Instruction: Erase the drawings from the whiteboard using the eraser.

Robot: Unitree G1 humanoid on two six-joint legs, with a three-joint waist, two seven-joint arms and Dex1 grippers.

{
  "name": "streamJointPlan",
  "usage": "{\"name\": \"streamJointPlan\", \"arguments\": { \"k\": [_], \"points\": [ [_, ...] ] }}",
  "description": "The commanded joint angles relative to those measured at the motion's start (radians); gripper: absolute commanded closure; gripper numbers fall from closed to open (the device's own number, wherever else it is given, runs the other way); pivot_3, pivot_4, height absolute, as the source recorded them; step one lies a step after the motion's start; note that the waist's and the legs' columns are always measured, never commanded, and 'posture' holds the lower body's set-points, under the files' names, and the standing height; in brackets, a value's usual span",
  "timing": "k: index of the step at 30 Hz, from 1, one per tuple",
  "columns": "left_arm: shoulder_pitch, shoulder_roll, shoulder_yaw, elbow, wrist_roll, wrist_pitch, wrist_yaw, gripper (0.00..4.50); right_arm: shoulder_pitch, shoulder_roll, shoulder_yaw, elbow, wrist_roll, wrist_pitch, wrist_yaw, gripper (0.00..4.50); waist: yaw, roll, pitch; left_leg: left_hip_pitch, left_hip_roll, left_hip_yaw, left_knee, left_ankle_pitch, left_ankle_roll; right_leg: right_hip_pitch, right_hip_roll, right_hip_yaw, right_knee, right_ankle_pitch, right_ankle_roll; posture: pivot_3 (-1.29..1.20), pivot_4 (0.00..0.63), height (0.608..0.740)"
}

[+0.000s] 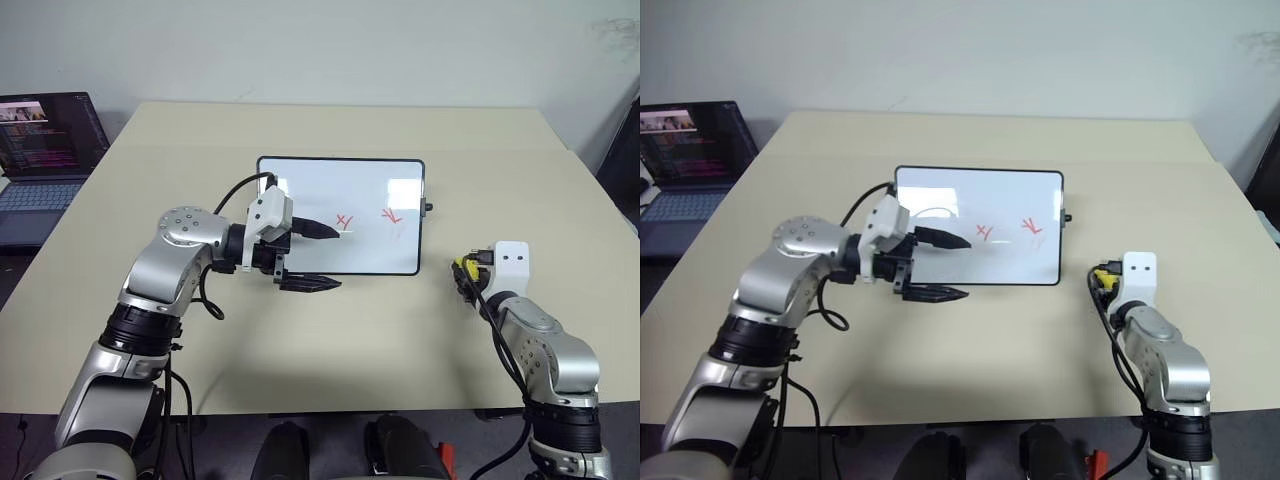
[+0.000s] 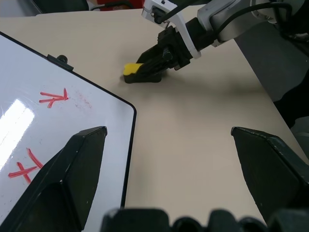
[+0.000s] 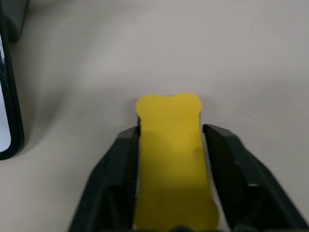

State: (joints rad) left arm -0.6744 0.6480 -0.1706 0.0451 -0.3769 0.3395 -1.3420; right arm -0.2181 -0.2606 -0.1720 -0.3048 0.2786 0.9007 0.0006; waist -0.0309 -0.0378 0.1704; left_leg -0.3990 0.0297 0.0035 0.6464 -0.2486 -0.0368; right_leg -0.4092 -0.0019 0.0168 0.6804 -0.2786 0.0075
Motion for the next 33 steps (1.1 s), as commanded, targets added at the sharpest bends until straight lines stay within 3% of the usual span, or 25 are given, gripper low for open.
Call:
{"name": "streamJointPlan", "arguments": {
  "k": [1, 6, 14, 19, 26, 33],
  "points": [
    [-0.007, -0.006, 0.013, -0.022, -0.004, -0.010, 0.004, 0.00, -0.026, 0.004, -0.017, -0.009, -0.012, -0.027, -0.001, 3.26, 0.000, 0.000, 0.000, 0.000, 0.000, 0.000, 0.000, 0.000, 0.000, 0.000, 0.000, 0.000, 0.000, 0.000, 0.000, 0.00, 0.150, 0.740],
    [0.032, 0.000, 0.036, -0.043, -0.016, 0.021, 0.038, 0.00, -0.024, 0.007, -0.018, -0.026, -0.016, -0.027, 0.004, 3.26, 0.000, 0.000, 0.000, 0.000, 0.000, 0.000, 0.000, 0.000, 0.000, 0.000, 0.000, 0.000, 0.000, 0.000, 0.000, 0.00, 0.150, 0.740],
    [0.224, 0.057, 0.146, -0.217, -0.081, 0.157, 0.164, 0.00, 0.056, -0.061, 0.058, -0.183, -0.033, -0.087, 0.104, 3.26, -0.001, 0.000, 0.000, 0.000, 0.003, -0.001, 0.000, 0.000, 0.000, 0.000, 0.000, 0.000, 0.000, 0.000, 0.000, 0.00, 0.150, 0.740],
    [0.370, 0.115, 0.267, -0.285, -0.072, 0.235, 0.304, 0.00, 0.066, -0.196, 0.224, -0.391, -0.008, -0.088, 0.273, 3.26, -0.004, 0.001, 0.000, 0.001, 0.003, -0.001, 0.000, 0.000, 0.000, 0.000, -0.001, 0.000, 0.000, -0.001, 0.001, 0.00, 0.150, 0.740],
    [0.395, 0.126, 0.305, -0.245, 0.010, 0.249, 0.473, 0.00, -0.140, -0.206, 0.409, -0.272, -0.072, -0.153, 0.370, 3.26, 0.001, 0.000, 0.000, 0.005, 0.002, -0.002, 0.001, 0.000, 0.000, 0.004, -0.001, -0.001, 0.001, -0.002, 0.004, 0.00, 0.150, 0.740],
    [0.462, 0.155, 0.343, -0.273, 0.018, 0.316, 0.541, 0.00, -0.495, -0.040, 0.684, 0.096, -0.222, -0.294, 0.485, 3.26, -0.007, 0.000, 0.001, 0.003, 0.003, -0.002, 0.000, 0.000, 0.000, 0.002, -0.001, -0.002, 0.001, 0.000, -0.001, 0.00, 0.150, 0.740]
  ]
}}
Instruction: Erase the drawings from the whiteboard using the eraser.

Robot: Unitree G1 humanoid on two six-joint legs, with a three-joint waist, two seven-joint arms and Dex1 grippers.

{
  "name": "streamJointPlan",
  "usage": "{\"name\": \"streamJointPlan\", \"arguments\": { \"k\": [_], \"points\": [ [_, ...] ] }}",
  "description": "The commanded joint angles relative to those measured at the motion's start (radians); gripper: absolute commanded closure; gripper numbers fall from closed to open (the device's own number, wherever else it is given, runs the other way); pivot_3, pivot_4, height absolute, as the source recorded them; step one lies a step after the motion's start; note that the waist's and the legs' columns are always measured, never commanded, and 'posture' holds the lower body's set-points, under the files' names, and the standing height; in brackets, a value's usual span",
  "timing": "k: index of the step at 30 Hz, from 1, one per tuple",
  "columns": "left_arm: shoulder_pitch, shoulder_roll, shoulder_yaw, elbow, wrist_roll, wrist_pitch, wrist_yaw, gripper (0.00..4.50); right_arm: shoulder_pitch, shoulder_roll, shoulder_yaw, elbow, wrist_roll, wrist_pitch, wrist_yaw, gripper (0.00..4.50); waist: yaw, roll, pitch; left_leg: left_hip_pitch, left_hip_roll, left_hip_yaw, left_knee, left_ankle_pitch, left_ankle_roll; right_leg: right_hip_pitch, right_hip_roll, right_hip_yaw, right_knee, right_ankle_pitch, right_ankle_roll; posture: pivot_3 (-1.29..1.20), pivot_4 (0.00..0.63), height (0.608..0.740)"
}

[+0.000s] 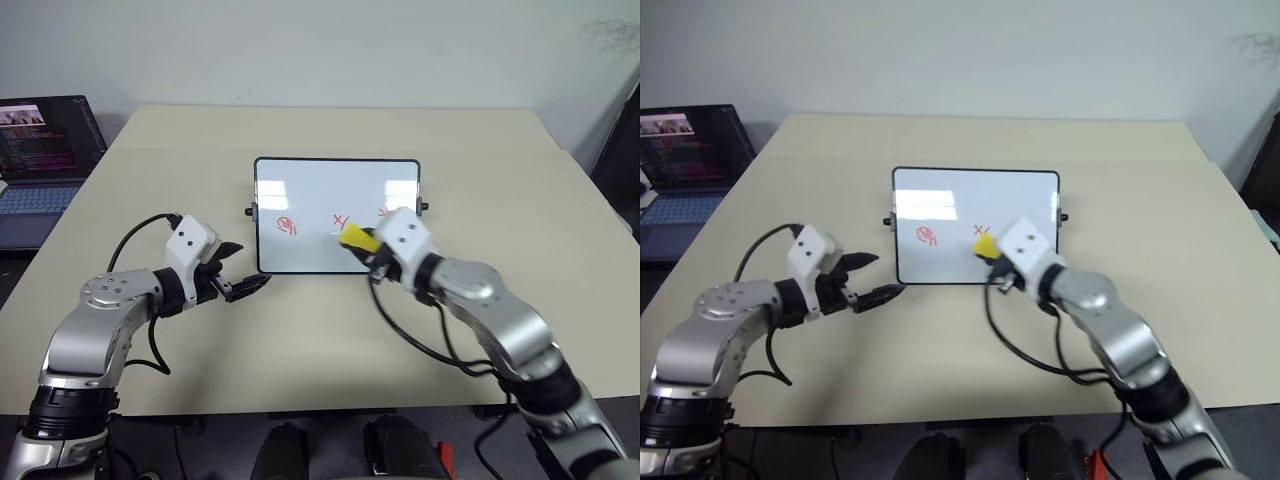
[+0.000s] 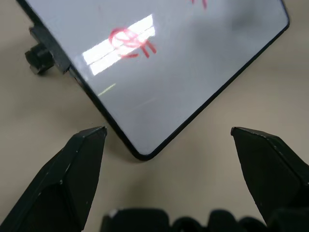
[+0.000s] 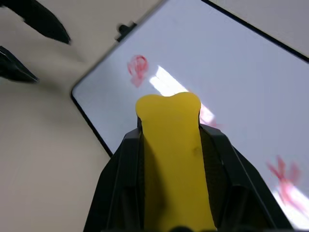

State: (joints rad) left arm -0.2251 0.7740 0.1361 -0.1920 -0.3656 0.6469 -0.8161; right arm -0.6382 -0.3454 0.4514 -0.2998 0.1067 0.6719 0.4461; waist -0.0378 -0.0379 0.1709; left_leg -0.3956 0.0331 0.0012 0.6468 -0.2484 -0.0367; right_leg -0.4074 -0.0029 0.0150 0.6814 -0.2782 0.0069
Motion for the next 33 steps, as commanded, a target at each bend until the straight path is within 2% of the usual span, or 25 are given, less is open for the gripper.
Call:
{"name": "streamJointPlan", "arguments": {
  "k": [1, 9, 15, 22, 27, 33],
  "points": [
    [0.019, 0.031, 0.038, -0.042, 0.003, 0.016, 0.019, 0.00, -0.110, 0.069, 0.081, 0.141, -0.067, -0.088, 0.053, 3.27, 0.002, 0.000, 0.000, 0.000, 0.000, 0.000, 0.000, 0.000, 0.000, 0.000, 0.000, 0.000, 0.000, 0.000, 0.000, 0.00, 0.150, 0.740],
    [0.040, 0.042, 0.038, -0.069, -0.003, 0.031, 0.032, 0.00, -0.352, 0.233, 0.101, 0.564, -0.177, -0.277, 0.079, 3.27, 0.008, 0.000, 0.000, -0.003, 0.000, 0.001, 0.000, 0.000, 0.000, -0.003, -0.005, 0.000, 0.000, 0.000, -0.001, 0.00, 0.150, 0.740],
    [0.018, 0.040, 0.015, -0.064, 0.003, 0.022, 0.028, 0.00, -0.442, 0.267, 0.074, 0.790, -0.241, -0.394, 0.066, 3.27, 0.008, 0.000, 0.000, -0.003, 0.000, 0.001, 0.000, 0.000, 0.000, -0.003, -0.006, -0.001, 0.000, 0.000, -0.001, 0.00, 0.150, 0.740],
    [-0.009, 0.033, -0.013, -0.048, 0.013, 0.003, 0.016, 0.00, -0.453, 0.304, 0.093, 0.939, -0.292, -0.427, 0.125, 3.27, 0.005, 0.000, 0.000, -0.003, 0.000, 0.001, -0.001, 0.000, 0.000, -0.003, -0.007, -0.001, 0.000, 0.000, -0.001, 0.00, 0.150, 0.740],
    [-0.024, 0.033, -0.027, -0.037, 0.017, -0.008, 0.010, 0.00, -0.433, 0.295, 0.088, 0.939, -0.309, -0.412, 0.186, 3.27, 0.005, 0.000, 0.000, -0.003, 0.000, 0.001, 0.000, 0.000, 0.000, -0.003, -0.006, -0.001, 0.002, 0.000, -0.002, 0.00, 0.150, 0.740],
    [-0.035, 0.033, -0.043, -0.026, 0.016, -0.021, -0.008, 0.00, -0.496, 0.308, 0.003, 0.991, -0.303, -0.415, 0.121, 3.27, 0.006, 0.000, 0.000, -0.002, 0.000, 0.000, 0.000, 0.000, 0.000, -0.003, -0.007, -0.001, 0.002, 0.000, -0.002, 0.00, 0.150, 0.740]
  ]
}}
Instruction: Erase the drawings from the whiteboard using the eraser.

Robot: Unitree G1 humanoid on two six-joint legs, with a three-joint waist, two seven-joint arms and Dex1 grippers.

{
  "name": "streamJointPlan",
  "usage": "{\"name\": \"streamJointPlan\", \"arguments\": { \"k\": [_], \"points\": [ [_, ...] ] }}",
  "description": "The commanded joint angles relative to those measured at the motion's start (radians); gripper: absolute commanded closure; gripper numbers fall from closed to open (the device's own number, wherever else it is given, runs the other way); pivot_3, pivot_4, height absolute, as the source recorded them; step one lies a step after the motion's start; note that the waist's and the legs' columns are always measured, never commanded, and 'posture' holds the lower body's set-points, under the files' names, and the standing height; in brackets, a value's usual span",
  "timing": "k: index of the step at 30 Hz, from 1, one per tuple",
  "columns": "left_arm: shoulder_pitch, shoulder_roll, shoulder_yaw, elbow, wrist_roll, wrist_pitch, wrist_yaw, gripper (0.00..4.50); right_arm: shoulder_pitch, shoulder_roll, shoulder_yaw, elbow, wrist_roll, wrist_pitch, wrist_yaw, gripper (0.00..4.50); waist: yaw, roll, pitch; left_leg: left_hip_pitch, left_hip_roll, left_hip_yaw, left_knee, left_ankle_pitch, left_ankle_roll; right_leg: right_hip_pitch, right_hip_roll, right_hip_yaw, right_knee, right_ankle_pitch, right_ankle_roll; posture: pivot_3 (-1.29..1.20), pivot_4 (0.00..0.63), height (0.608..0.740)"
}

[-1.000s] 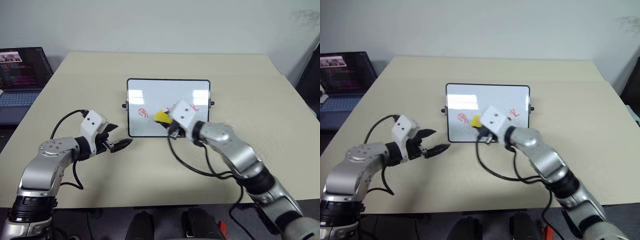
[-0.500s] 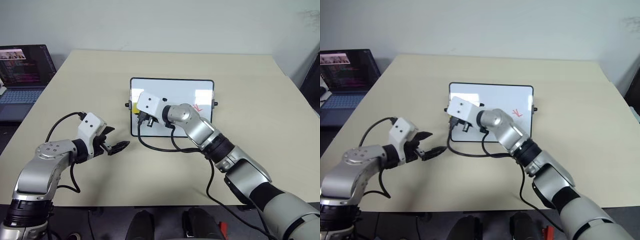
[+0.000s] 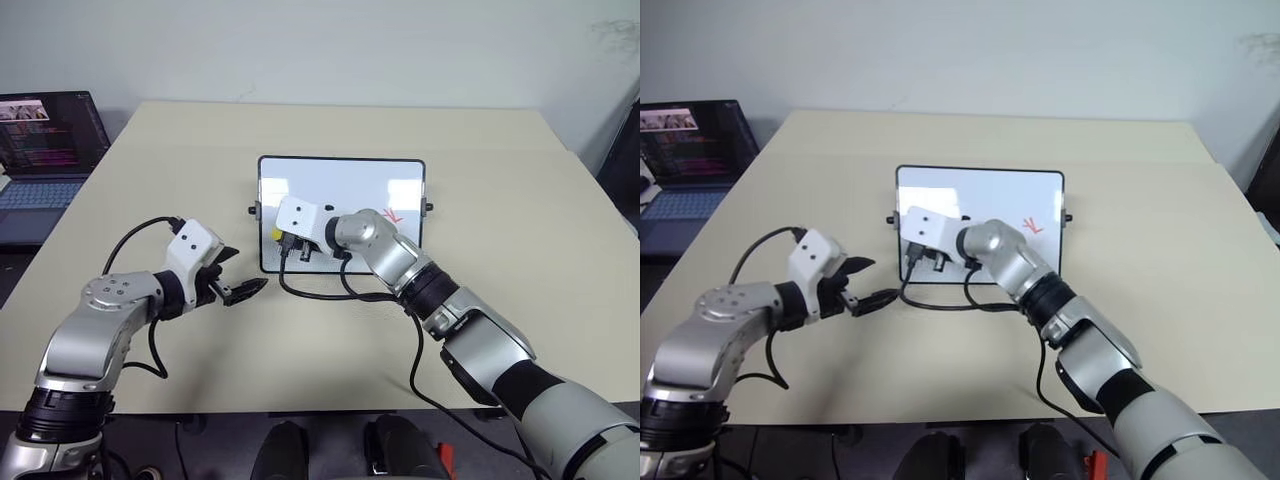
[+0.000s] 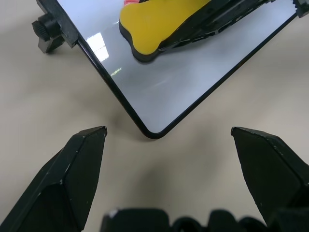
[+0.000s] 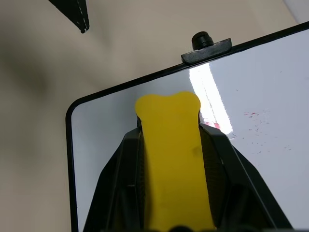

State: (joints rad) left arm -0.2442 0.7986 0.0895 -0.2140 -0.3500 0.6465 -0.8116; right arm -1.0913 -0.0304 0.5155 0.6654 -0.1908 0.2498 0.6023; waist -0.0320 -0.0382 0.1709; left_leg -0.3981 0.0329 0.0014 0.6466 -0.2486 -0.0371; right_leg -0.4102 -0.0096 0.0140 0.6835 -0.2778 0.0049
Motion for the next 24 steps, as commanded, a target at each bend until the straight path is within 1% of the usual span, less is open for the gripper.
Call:
{"name": "streamJointPlan", "arguments": {
  "k": [1, 5, 9, 12, 14, 17, 20, 24],
  "points": [
    [-0.016, 0.008, 0.001, -0.003, 0.001, -0.022, -0.016, 0.00, -0.047, -0.005, -0.069, 0.032, -0.003, 0.010, -0.032, 3.27, 0.001, 0.000, 0.000, 0.000, 0.000, 0.000, 0.000, 0.000, 0.000, 0.000, 0.000, 0.000, 0.000, 0.000, 0.000, 0.00, 0.150, 0.740],
    [-0.027, 0.006, -0.009, 0.006, 0.004, -0.029, -0.023, 0.00, -0.029, -0.004, -0.065, 0.034, 0.000, 0.049, 0.043, 3.27, 0.000, 0.000, 0.000, 0.000, 0.000, 0.000, 0.000, 0.000, 0.000, 0.000, 0.000, 0.000, 0.000, 0.000, 0.000, 0.00, 0.150, 0.740],
    [-0.033, 0.001, -0.016, 0.010, 0.004, -0.033, -0.029, 0.00, 0.024, -0.008, -0.046, -0.017, -0.005, 0.100, 0.118, 3.27, 0.001, 0.000, 0.000, 0.000, 0.000, 0.000, 0.000, 0.000, 0.000, 0.000, 0.000, 0.000, 0.000, 0.000, 0.000, 0.00, 0.150, 0.740],
    [-0.033, -0.001, -0.018, 0.011, 0.006, -0.036, -0.031, 0.00, 0.025, -0.001, -0.070, -0.021, -0.008, 0.104, 0.096, 3.27, 0.000, 0.000, 0.000, 0.001, 0.000, 0.000, 0.000, 0.000, 0.000, 0.001, 0.000, 0.000, 0.001, 0.000, 0.000, 0.00, 0.150, 0.740],
    [-0.032, -0.001, -0.019, 0.010, 0.005, -0.037, -0.032, 0.00, -0.003, 0.006, -0.109, 0.002, 0.000, 0.095, 0.044, 3.27, 0.000, 0.000, 0.000, 0.002, 0.000, 0.000, 0.000, 0.000, 0.000, 0.001, 0.000, 0.000, 0.002, 0.000, 0.000, 0.00, 0.150, 0.740],
    [-0.029, 0.000, -0.020, 0.008, 0.004, -0.038, -0.033, 0.00, -0.032, 0.002, -0.135, 0.032, 0.003, 0.084, 0.013, 3.27, 0.001, 0.000, 0.000, 0.002, 0.000, 0.000, 0.001, 0.000, 0.000, 0.001, 0.000, 0.000, 0.004, 0.000, 0.000, 0.00, 0.150, 0.740],
    [-0.029, -0.001, -0.023, 0.009, 0.004, -0.038, -0.035, 0.00, -0.029, -0.009, -0.123, 0.038, -0.001, 0.092, 0.045, 3.27, 0.001, 0.000, 0.000, 0.003, -0.001, 0.000, 0.001, 0.000, 0.000, 0.001, 0.000, 0.000, 0.005, 0.000, 0.000, 0.00, 0.150, 0.740],
    [-0.030, -0.002, -0.024, 0.009, 0.003, -0.037, -0.036, 0.00, 0.016, -0.017, -0.076, 0.013, -0.017, 0.112, 0.107, 3.27, 0.000, 0.000, 0.000, 0.003, -0.001, 0.000, 0.001, 0.000, 0.000, 0.001, 0.000, 0.001, 0.005, 0.000, 0.000, 0.00, 0.150, 0.740]
  ]
}}
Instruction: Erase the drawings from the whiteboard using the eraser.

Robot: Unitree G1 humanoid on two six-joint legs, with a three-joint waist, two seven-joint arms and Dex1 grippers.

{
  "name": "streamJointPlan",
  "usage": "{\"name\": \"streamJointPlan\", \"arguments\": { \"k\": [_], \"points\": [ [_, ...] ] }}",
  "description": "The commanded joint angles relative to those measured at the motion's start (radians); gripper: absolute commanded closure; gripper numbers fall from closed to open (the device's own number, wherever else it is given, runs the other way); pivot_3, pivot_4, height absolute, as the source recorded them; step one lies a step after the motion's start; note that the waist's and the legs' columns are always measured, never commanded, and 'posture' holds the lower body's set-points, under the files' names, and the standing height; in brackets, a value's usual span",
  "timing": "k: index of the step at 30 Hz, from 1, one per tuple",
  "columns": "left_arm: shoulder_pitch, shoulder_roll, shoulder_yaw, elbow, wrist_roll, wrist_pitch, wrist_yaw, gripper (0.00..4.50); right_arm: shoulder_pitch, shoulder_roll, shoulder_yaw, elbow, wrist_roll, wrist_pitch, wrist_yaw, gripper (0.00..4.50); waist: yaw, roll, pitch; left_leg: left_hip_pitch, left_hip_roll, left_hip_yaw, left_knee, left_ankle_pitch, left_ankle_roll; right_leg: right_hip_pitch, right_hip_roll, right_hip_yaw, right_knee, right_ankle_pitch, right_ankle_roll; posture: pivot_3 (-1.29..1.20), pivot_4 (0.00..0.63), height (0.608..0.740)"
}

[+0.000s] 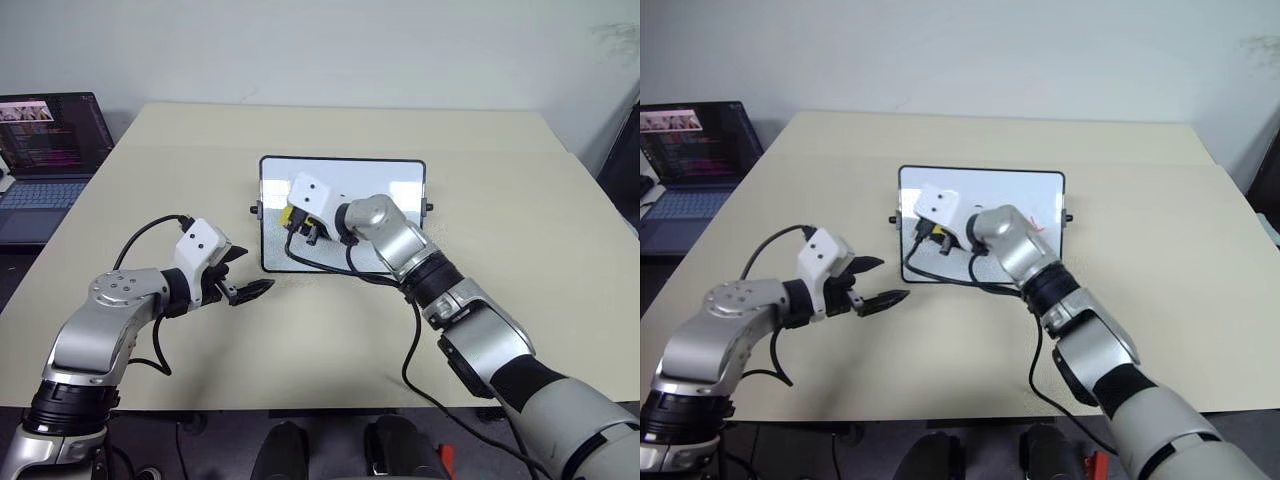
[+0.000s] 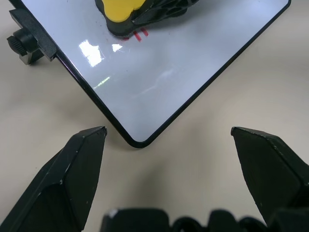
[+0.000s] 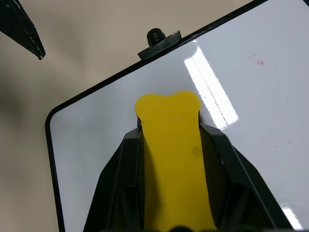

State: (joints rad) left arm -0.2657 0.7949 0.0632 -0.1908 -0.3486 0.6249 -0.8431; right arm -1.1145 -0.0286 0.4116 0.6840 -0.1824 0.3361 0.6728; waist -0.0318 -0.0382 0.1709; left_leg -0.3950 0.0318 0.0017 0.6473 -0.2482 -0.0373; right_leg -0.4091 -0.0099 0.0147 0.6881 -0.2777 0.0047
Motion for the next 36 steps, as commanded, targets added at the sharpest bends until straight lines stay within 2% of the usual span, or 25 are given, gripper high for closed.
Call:
{"name": "streamJointPlan", "arguments": {
  "k": [1, 4, 11, 22, 30, 36],
  "points": [
    [-0.007, 0.002, 0.003, -0.015, 0.002, -0.015, -0.004, 0.00, 0.050, -0.023, 0.040, -0.014, -0.031, 0.030, 0.050, 3.27, 0.000, 0.000, 0.000, 0.000, 0.000, 0.000, 0.000, 0.000, 0.000, 0.000, 0.000, 0.000, 0.000, 0.000, 0.000, 0.00, 0.150, 0.740],
    [-0.003, 0.004, 0.006, -0.018, 0.001, -0.014, -0.004, 0.00, 0.057, -0.028, 0.045, -0.026, -0.037, 0.031, 0.052, 3.27, 0.000, 0.000, 0.000, 0.001, 0.000, 0.000, 0.000, 0.000, 0.000, 0.000, 0.000, 0.000, 0.000, 0.000, 0.000, 0.00, 0.150, 0.740],
    [0.005, 0.007, 0.009, -0.023, -0.002, -0.013, -0.007, 0.00, -0.033, -0.032, -0.031, 0.047, -0.035, -0.036, -0.097, 3.27, 0.001, 0.000, 0.000, 0.002, 0.000, 0.000, 0.001, 0.001, 0.000, 0.001, 0.000, 0.000, 0.003, 0.000, 0.000, 0.00, 0.150, 0.740],
    [0.001, 0.007, 0.004, -0.022, -0.001, -0.015, -0.016, 0.00, 0.067, -0.071, 0.079, -0.025, -0.081, -0.006, 0.045, 3.27, -0.001, 0.000, 0.000, 0.003, 0.000, 0.000, 0.000, 0.001, 0.000, 0.002, 0.000, 0.000, 0.001, 0.000, 0.000, 0.00, 0.150, 0.740],
    [0.004, 0.006, 0.004, -0.026, -0.002, -0.012, -0.021, 0.00, -0.004, -0.066, 0.036, 0.054, -0.120, -0.112, -0.155, 3.27, 0.001, 0.000, 0.000, 0.006, 0.000, 0.000, 0.000, 0.002, 0.001, 0.004, 0.000, 0.000, 0.003, 0.000, 0.000, 0.00, 0.150, 0.740],
    [0.002, 0.004, 0.002, -0.026, -0.003, -0.012, -0.023, 0.00, 0.036, -0.081, 0.098, 0.030, -0.142, -0.103, -0.039, 3.27, 0.001, 0.000, 0.000, 0.005, 0.000, 0.000, -0.001, 0.003, 0.001, 0.004, 0.000, 0.000, 0.002, 0.000, 0.000, 0.00, 0.150, 0.740]
  ]
}}
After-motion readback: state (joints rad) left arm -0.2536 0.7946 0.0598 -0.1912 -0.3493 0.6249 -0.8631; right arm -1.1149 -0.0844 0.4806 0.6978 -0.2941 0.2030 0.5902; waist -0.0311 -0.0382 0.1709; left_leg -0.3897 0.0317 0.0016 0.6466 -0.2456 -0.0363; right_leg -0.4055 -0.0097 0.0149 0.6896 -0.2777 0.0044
